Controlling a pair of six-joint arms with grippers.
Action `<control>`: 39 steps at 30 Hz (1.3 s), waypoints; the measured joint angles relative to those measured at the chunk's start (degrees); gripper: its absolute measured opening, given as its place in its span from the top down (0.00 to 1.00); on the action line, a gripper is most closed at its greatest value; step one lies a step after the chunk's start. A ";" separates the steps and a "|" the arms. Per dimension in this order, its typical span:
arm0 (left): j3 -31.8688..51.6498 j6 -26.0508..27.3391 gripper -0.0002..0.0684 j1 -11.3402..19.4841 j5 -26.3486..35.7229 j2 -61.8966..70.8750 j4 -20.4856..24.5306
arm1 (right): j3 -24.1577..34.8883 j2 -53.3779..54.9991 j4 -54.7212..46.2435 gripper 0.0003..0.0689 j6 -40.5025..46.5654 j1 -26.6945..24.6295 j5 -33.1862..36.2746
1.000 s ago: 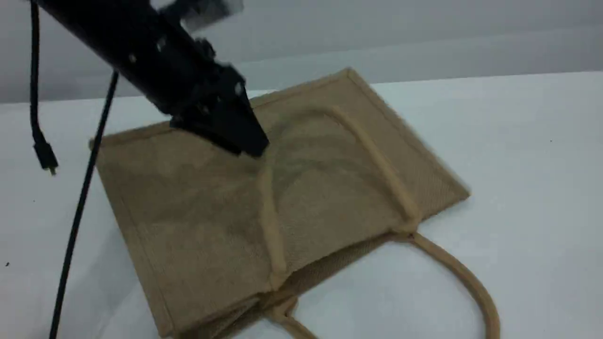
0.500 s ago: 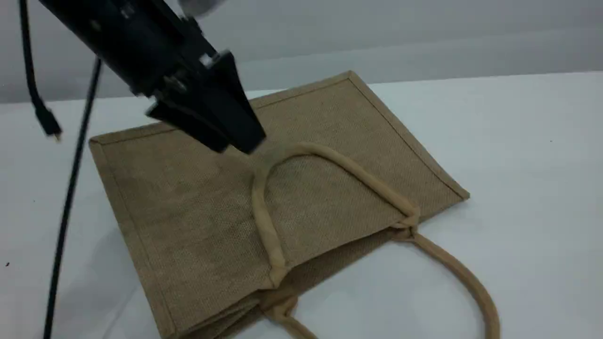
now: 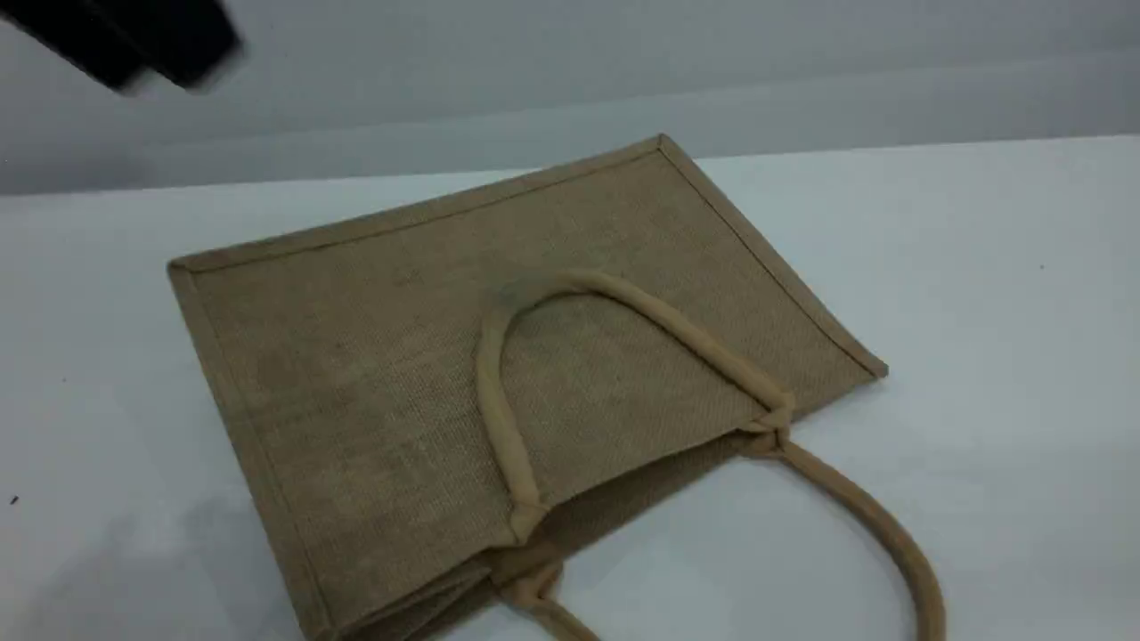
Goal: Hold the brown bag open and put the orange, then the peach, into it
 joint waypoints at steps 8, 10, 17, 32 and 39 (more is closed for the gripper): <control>4.88 -9.51 0.19 0.00 1.29 -18.06 9.76 | 1.89 -0.32 0.92 0.46 3.73 0.00 -3.14; 8.42 -11.34 0.19 0.00 0.78 -23.16 11.00 | 1.89 -0.32 0.92 0.46 3.73 0.00 -3.10; 24.09 -16.66 0.19 0.00 -6.31 -44.15 14.88 | 1.89 -0.32 0.92 0.46 3.73 0.00 -3.03; 41.69 -24.95 0.19 0.02 -6.72 -76.73 22.13 | 1.84 -0.32 0.92 0.46 3.67 0.00 -2.93; 41.69 -24.65 0.19 0.06 -7.35 -76.89 22.13 | 1.84 -0.32 0.92 0.46 3.67 1.16 -2.93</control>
